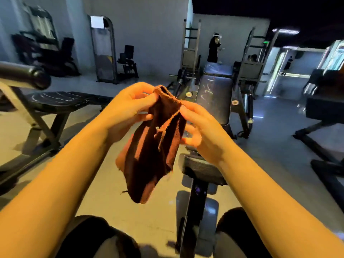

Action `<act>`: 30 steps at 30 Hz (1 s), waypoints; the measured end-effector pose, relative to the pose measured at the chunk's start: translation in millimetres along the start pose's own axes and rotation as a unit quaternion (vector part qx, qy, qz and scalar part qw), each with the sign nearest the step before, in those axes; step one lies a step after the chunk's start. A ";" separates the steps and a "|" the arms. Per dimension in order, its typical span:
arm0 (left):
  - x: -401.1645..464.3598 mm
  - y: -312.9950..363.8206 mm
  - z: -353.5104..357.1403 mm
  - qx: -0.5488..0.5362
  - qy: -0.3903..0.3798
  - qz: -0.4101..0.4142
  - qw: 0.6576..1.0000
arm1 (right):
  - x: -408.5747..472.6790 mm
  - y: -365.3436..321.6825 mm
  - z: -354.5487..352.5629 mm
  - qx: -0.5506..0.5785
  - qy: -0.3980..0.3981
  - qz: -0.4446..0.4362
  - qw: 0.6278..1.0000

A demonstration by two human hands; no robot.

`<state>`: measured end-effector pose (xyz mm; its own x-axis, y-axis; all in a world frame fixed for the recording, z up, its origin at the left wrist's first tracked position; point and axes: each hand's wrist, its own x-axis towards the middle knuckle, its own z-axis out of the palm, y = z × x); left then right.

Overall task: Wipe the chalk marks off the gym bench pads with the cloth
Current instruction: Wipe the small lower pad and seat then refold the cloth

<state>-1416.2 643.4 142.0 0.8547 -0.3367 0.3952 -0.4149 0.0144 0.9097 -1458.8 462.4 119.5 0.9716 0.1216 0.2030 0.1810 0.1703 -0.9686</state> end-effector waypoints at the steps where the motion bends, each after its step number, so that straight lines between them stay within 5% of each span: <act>1: -2.8 -2.9 -6.1 0.006 -0.010 0.001 1.000 | 2.2 7.1 -1.4 -0.007 -0.011 0.026 1.000; 9: -16.7 -30.4 -29.0 0.010 0.010 -0.027 1.000 | 50.6 45.5 2.1 -0.183 -0.048 0.042 0.981; 15: 17.5 -56.0 -42.4 -0.177 0.023 -0.040 0.983 | 93.9 79.2 6.1 -0.343 -0.184 0.099 0.916; 20: 50.9 -73.8 -52.4 -0.256 0.023 -0.023 0.966 | 115.6 92.1 -0.1 -0.316 -0.168 0.077 0.931; 30: 122.6 -80.3 -73.4 -0.141 -0.135 -0.009 0.981 | 161.6 88.6 -7.5 -0.307 -0.113 -0.042 0.944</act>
<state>-1255.3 670.0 126.8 0.7318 -0.5750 0.3658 -0.2652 0.2542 0.9301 -1284.6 489.8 65.4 0.9049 0.3503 0.2419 0.3784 -0.4018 -0.8339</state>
